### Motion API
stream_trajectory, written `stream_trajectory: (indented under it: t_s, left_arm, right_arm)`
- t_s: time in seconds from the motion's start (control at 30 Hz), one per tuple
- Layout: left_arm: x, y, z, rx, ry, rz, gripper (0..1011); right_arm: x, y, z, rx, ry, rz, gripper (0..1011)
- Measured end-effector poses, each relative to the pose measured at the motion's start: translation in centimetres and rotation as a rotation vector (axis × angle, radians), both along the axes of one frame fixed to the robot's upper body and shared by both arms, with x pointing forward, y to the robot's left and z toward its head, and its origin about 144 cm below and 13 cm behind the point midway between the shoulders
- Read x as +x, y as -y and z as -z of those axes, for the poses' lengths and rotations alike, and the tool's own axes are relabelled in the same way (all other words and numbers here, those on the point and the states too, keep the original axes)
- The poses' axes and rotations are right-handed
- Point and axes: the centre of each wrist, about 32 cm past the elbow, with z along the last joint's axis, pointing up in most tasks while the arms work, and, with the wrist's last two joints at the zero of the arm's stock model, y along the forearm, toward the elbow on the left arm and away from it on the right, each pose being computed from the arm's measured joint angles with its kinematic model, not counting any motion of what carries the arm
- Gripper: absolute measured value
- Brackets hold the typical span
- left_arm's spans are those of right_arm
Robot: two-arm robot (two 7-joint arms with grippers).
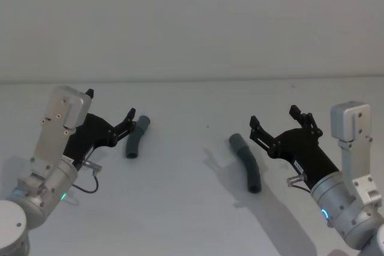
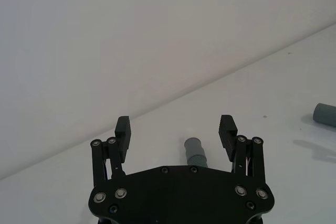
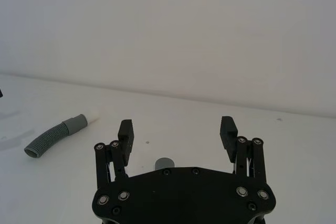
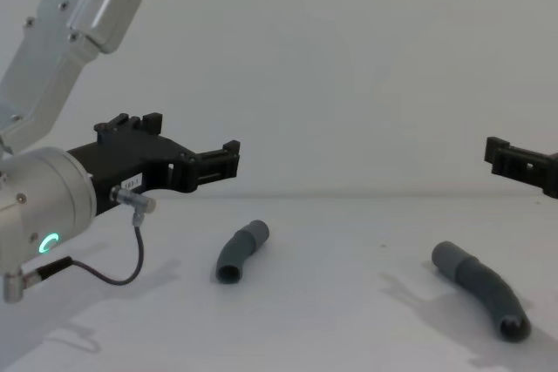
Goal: Use both hands to pick up one end of the pipe from the table, align the ends, and insert them.
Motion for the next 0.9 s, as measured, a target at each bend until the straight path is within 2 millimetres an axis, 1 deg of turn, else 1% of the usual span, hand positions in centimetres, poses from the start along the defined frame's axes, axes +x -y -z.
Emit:
stream_trajectory:
  t_s: [0.9]
  left_arm:
    - [0.0,0.0,0.0,0.0,0.0,0.0,1001]
  right_arm:
    - [0.0,0.0,0.0,0.0,0.0,0.0,1000]
